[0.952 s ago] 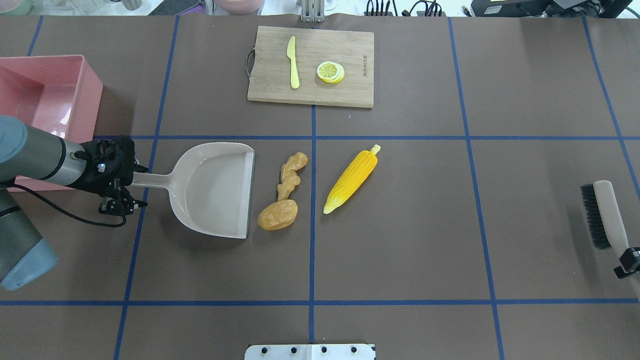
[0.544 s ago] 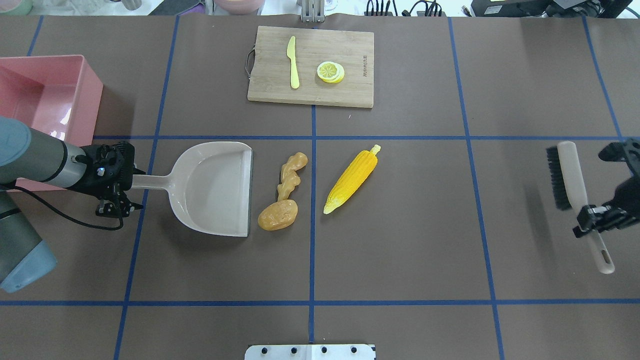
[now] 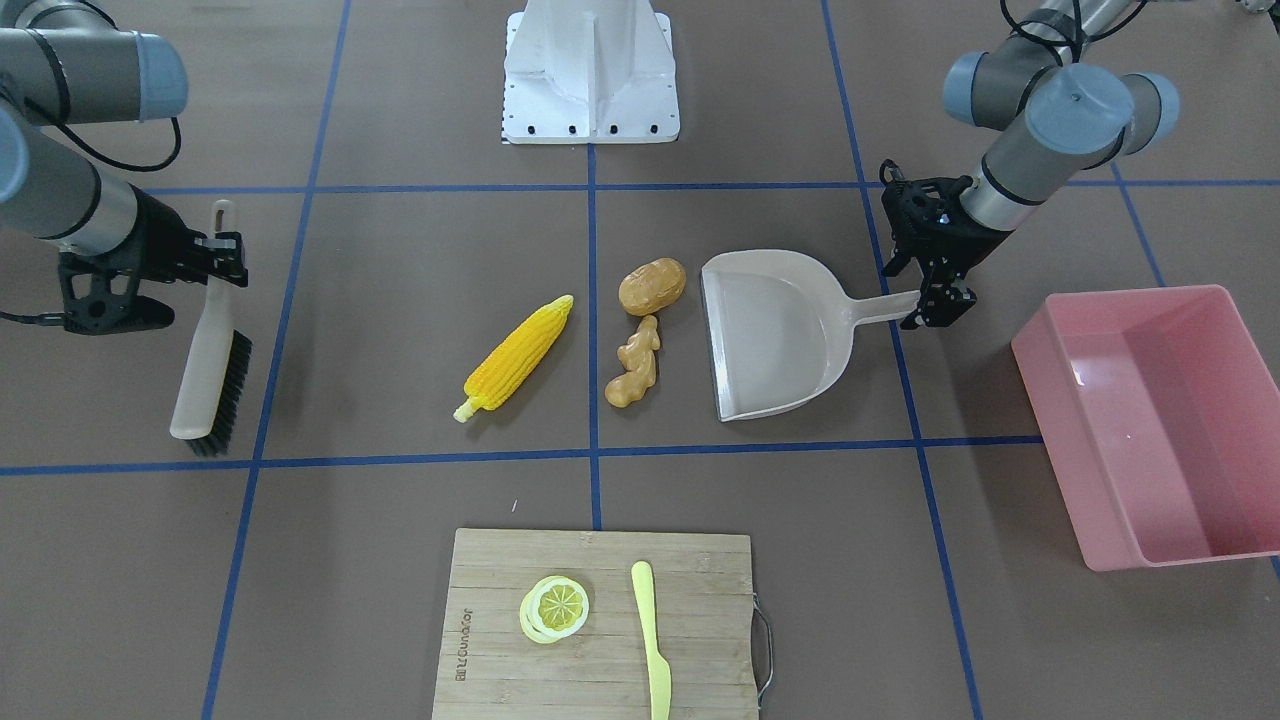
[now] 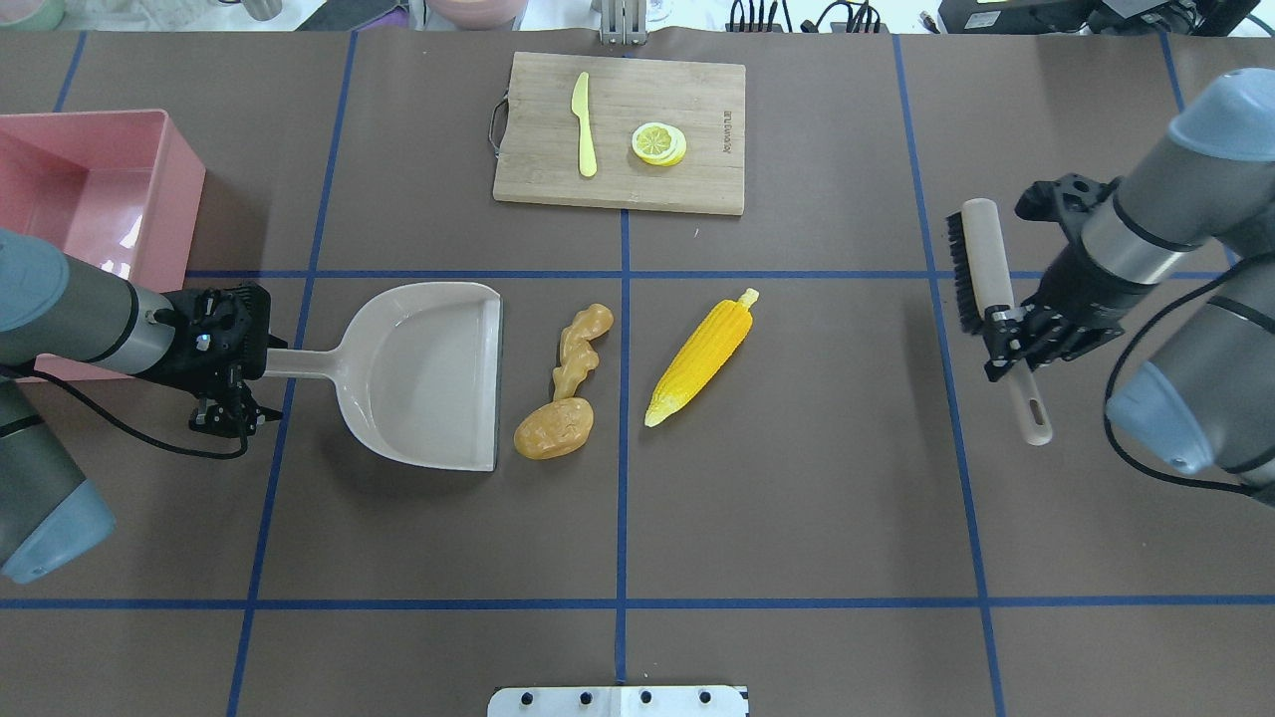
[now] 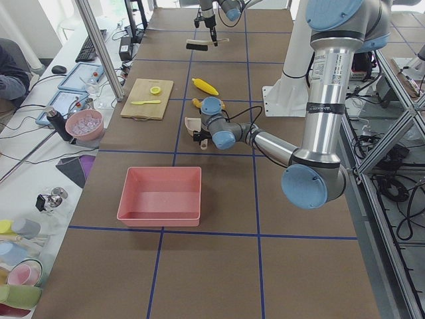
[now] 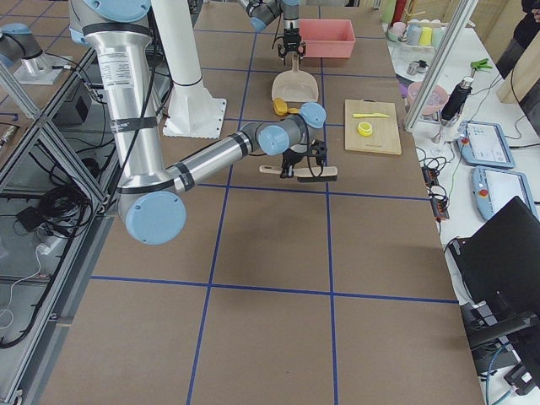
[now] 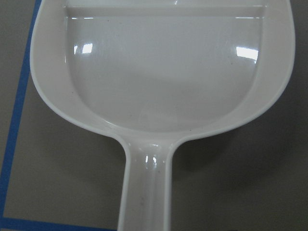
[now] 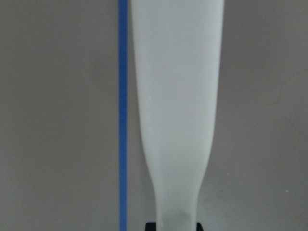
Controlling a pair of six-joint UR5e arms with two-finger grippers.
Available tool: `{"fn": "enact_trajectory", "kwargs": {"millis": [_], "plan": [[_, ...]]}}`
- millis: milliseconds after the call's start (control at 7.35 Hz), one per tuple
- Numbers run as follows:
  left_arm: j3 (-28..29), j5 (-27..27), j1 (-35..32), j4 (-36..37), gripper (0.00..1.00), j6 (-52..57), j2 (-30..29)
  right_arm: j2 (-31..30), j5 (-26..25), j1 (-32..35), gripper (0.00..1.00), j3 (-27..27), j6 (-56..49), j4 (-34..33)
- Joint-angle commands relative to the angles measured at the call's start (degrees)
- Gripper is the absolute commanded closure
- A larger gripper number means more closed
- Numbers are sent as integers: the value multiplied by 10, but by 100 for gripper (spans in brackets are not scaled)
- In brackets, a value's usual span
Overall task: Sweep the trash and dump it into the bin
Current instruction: 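Carry the brush with the right gripper toward the corn, ginger and potato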
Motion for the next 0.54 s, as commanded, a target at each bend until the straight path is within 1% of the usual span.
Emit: {"fn": "enact_trajectory", "kwargs": {"millis": [0, 136, 272, 408], "plan": [[-1, 10, 0, 18, 2, -1, -5, 87, -4, -35, 100, -63, 38, -9], [-1, 10, 0, 26, 2, -1, -5, 103, -3, -47, 100, -69, 59, -10], [-1, 10, 0, 26, 2, -2, -6, 111, -5, -78, 100, -70, 90, -10], [-1, 10, 0, 26, 2, -1, -6, 115, -5, -95, 100, -74, 97, -10]]}}
